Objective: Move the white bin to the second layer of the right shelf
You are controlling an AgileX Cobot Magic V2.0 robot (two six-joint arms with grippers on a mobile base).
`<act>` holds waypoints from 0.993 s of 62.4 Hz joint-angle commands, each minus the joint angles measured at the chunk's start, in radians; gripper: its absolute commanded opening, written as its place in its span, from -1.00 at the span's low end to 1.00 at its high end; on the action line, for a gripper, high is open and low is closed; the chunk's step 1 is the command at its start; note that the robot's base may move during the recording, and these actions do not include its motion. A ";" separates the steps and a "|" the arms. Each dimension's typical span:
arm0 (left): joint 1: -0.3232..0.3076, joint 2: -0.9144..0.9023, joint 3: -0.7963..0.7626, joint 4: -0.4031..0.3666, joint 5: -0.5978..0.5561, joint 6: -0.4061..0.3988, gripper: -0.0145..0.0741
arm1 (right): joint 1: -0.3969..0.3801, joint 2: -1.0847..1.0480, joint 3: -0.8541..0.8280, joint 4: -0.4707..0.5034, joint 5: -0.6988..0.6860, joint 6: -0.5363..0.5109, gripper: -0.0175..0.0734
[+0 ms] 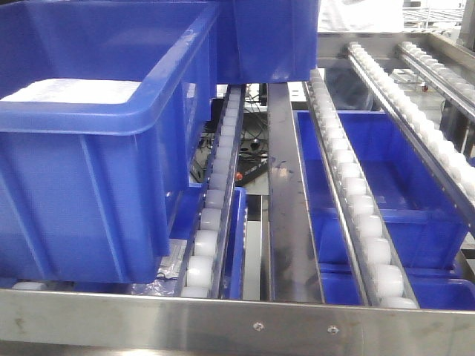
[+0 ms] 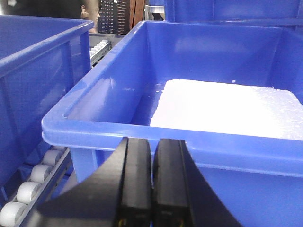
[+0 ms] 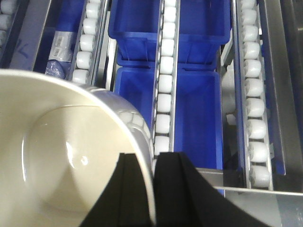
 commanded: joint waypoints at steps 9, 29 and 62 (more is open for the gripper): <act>0.001 -0.016 0.027 -0.007 -0.081 -0.004 -0.48 | -0.004 0.005 -0.027 -0.015 -0.120 -0.003 -0.49; 0.001 -0.016 0.027 -0.007 -0.081 -0.004 -0.48 | -0.004 0.103 -0.020 -0.043 -0.314 -0.002 -0.49; 0.001 -0.016 0.027 -0.007 -0.081 -0.004 -0.48 | -0.004 0.573 -0.020 -0.037 -0.483 0.020 -0.49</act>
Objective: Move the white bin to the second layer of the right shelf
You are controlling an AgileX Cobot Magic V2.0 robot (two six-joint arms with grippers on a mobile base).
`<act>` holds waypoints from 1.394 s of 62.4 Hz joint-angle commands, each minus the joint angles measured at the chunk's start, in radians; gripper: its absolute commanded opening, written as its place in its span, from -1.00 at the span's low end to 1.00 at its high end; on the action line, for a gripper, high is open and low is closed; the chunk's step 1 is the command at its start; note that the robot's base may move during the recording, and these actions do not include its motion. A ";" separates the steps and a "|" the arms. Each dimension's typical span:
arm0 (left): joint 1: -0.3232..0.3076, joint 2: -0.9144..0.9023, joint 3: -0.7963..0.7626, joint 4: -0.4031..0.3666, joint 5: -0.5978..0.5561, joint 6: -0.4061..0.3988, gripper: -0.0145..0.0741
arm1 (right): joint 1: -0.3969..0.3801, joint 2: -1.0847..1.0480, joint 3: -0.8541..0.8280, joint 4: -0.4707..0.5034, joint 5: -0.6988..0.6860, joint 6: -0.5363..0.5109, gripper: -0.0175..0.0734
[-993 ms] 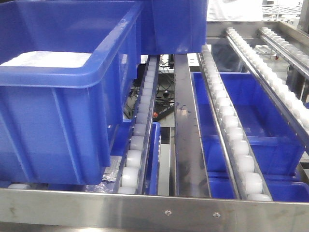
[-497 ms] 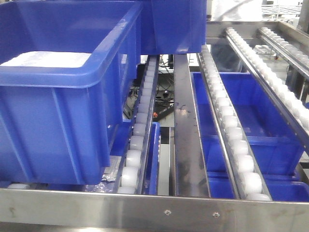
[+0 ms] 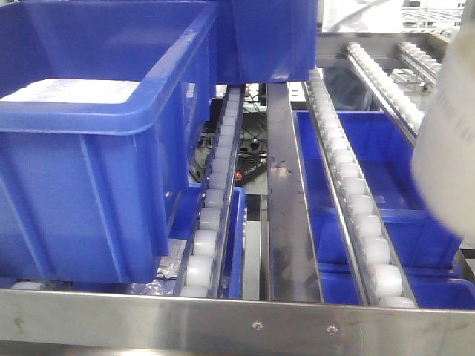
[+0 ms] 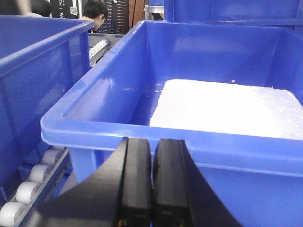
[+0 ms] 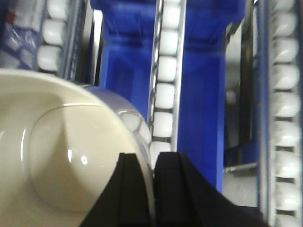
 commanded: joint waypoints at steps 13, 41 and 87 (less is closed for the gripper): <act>0.001 -0.016 0.027 -0.007 -0.081 -0.004 -0.48 | -0.004 0.168 -0.029 0.027 -0.169 0.011 -0.49; 0.001 -0.016 0.027 -0.007 -0.081 -0.004 -0.48 | -0.004 0.250 -0.029 0.027 -0.211 0.011 -0.49; 0.001 -0.016 0.027 -0.007 -0.081 -0.004 -0.48 | -0.008 0.239 -0.033 0.030 -0.175 0.011 0.33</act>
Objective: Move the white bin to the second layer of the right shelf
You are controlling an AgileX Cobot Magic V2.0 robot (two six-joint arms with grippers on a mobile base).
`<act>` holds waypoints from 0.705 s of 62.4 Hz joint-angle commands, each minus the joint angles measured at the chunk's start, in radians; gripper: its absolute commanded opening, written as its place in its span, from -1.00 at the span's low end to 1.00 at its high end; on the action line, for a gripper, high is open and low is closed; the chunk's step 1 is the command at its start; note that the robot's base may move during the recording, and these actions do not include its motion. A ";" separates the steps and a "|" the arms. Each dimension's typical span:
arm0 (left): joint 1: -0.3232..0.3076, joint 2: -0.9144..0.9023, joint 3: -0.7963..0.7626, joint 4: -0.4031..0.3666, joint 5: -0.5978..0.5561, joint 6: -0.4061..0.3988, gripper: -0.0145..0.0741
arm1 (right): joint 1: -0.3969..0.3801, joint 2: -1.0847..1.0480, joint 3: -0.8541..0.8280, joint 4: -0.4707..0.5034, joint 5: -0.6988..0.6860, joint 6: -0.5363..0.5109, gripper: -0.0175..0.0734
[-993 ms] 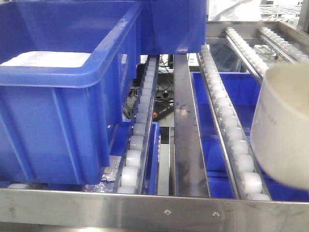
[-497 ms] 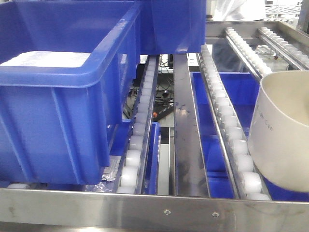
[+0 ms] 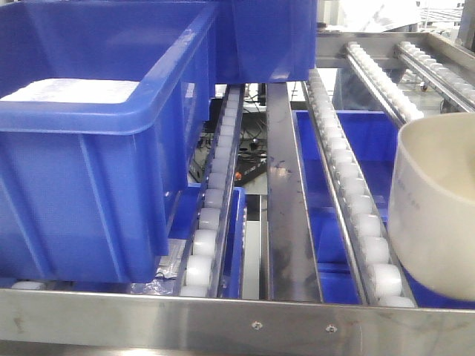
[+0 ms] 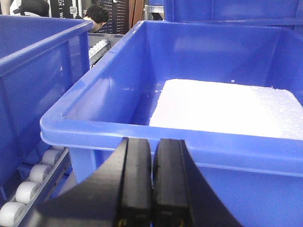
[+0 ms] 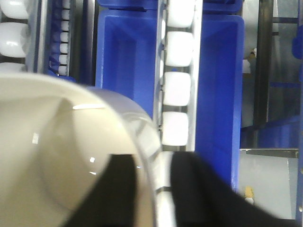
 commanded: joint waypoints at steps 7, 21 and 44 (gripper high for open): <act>0.001 -0.016 0.027 -0.007 -0.081 -0.004 -0.48 | -0.008 -0.045 -0.033 -0.006 0.002 0.002 0.32; 0.001 -0.016 0.027 -0.007 -0.081 -0.004 -0.48 | -0.008 -0.176 -0.033 0.000 0.034 0.002 0.32; 0.001 -0.016 0.027 -0.007 -0.081 -0.004 -0.48 | -0.008 -0.457 0.001 0.000 0.143 -0.016 -0.03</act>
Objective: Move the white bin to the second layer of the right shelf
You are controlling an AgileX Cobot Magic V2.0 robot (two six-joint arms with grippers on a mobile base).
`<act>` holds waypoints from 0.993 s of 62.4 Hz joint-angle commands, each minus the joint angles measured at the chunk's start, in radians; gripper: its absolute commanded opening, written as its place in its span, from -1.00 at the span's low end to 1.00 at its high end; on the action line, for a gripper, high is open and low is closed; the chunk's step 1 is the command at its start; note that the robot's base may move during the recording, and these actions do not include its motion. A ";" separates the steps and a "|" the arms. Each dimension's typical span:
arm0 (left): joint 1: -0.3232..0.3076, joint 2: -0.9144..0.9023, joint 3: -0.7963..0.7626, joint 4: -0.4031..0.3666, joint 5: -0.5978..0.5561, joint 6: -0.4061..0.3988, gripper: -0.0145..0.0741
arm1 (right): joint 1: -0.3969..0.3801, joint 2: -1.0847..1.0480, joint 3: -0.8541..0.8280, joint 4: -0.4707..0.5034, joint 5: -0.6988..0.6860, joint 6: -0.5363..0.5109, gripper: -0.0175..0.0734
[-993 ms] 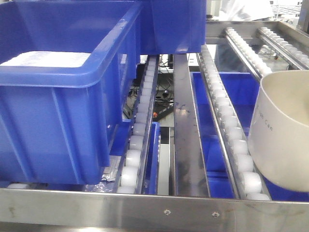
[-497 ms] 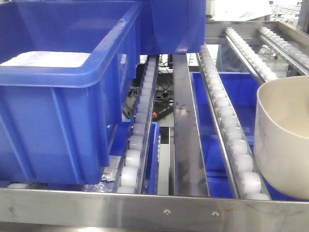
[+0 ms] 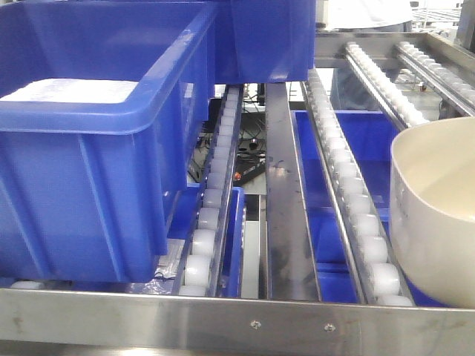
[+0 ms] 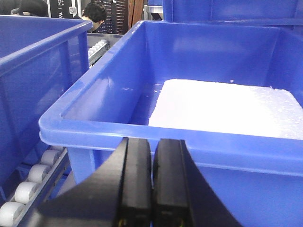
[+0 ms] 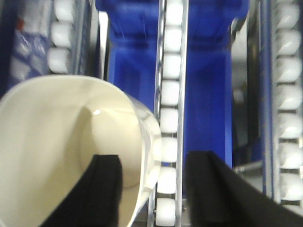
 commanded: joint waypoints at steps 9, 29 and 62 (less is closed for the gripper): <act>0.001 -0.016 0.027 -0.007 -0.081 -0.004 -0.48 | -0.008 -0.221 0.106 0.000 -0.095 -0.018 -0.52; 0.001 -0.016 0.027 -0.007 -0.081 -0.004 -0.48 | -0.008 -0.595 0.301 0.000 -0.281 -0.018 -0.50; 0.001 -0.016 0.027 -0.007 -0.081 -0.004 -0.48 | -0.007 -0.635 0.322 -0.011 -0.314 -0.020 -0.50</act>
